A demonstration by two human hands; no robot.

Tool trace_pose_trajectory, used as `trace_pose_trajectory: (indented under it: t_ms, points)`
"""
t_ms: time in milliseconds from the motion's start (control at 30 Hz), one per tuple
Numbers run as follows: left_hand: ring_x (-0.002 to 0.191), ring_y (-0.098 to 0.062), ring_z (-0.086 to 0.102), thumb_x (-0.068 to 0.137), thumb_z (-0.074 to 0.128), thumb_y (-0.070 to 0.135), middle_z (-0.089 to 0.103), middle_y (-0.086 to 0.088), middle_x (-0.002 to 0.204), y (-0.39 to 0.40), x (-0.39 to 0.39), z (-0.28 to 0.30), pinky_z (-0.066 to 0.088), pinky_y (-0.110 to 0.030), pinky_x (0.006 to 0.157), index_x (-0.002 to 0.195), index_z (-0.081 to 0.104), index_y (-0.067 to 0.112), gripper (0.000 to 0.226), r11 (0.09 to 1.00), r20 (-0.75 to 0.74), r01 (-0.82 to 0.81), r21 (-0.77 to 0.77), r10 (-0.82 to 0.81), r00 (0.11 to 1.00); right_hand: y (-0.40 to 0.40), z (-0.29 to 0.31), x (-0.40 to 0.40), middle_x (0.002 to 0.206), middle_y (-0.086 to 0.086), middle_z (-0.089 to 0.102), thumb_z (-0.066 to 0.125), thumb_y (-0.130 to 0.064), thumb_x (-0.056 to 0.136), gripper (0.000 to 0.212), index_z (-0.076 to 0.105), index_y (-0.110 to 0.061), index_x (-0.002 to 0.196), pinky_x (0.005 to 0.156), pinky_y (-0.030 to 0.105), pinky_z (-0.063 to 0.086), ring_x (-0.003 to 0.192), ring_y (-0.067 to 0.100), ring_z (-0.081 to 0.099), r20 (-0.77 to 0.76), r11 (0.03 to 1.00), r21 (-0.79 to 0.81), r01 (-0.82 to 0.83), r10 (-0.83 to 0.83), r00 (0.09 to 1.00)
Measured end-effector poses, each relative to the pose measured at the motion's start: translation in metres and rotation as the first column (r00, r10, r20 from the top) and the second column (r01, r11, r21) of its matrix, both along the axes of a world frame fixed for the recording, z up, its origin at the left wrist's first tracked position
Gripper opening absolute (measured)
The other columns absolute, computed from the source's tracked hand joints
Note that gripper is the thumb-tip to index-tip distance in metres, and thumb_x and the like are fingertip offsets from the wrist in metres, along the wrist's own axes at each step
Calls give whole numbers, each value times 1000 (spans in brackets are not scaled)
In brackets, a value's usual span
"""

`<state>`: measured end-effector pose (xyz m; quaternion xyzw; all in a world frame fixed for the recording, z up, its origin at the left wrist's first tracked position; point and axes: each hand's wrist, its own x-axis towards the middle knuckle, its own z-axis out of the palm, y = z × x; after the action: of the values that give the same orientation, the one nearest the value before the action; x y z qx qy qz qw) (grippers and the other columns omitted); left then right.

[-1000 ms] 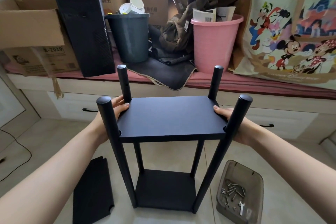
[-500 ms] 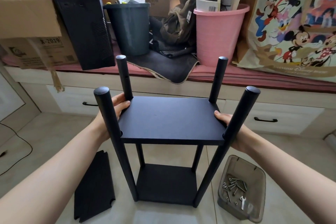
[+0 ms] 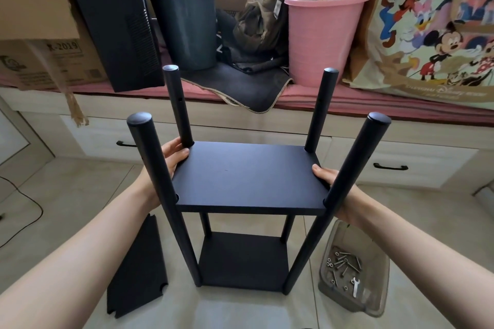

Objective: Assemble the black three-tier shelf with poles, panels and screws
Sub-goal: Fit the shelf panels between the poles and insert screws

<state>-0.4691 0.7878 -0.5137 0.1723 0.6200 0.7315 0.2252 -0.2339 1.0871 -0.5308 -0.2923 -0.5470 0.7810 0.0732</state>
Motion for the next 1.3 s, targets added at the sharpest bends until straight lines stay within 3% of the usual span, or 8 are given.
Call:
trace_pose_trajectory:
  t_ms: [133, 400, 567, 667, 900, 1300]
  points:
    - [98, -4, 72, 99, 60, 12, 75, 14, 107, 2, 1, -5, 57, -15, 67, 118, 63, 32, 27, 998, -1, -54, -18, 54, 999, -3, -8, 1, 104, 10, 76, 61, -42, 93, 40, 60, -11, 119, 61, 32, 58, 89, 26, 75, 18, 1000, -13, 11, -11, 1000]
    - [95, -4, 72, 100, 60, 18, 75, 15, 105, 1, 9, -18, 56, -15, 64, 112, 68, 35, 22, 996, 7, -60, -69, 61, 998, -9, -21, 3, 104, 7, 76, 57, -39, 97, 32, 62, -14, 116, 61, 31, 59, 89, 23, 75, 11, 999, -22, 40, -39, 999]
    - [99, -2, 70, 100, 61, 26, 73, 20, 111, 1, 11, -26, 57, -18, 65, 116, 64, 41, 22, 993, -23, -71, -97, 69, 997, -14, -32, 4, 104, 5, 76, 56, -39, 98, 30, 63, -16, 116, 59, 27, 58, 89, 21, 75, 9, 998, -38, 40, -40, 999]
    - [104, -4, 69, 100, 61, 24, 72, 19, 115, 1, 13, -38, 55, -21, 76, 118, 62, 41, 24, 990, -5, -88, -111, 88, 996, -15, -38, 4, 107, 5, 75, 56, -39, 98, 33, 61, -15, 120, 61, 28, 58, 92, 22, 74, 5, 999, -14, 41, -41, 999]
    - [107, -3, 69, 102, 56, 14, 71, 16, 118, 2, 16, -60, 53, -22, 82, 132, 58, 28, 33, 986, 34, -108, -125, 114, 993, -16, -55, 7, 115, 7, 73, 59, -40, 95, 38, 60, -17, 126, 67, 30, 58, 101, 24, 72, 0, 999, -36, 38, -38, 999]
    - [105, -8, 68, 103, 54, 12, 71, 10, 118, 6, 17, -72, 53, -29, 86, 123, 62, 29, 28, 981, 84, -136, -140, 149, 985, -20, -65, 10, 120, 7, 71, 56, -37, 98, 37, 57, -18, 130, 71, 33, 59, 105, 25, 70, -13, 999, -51, 14, -15, 1000]
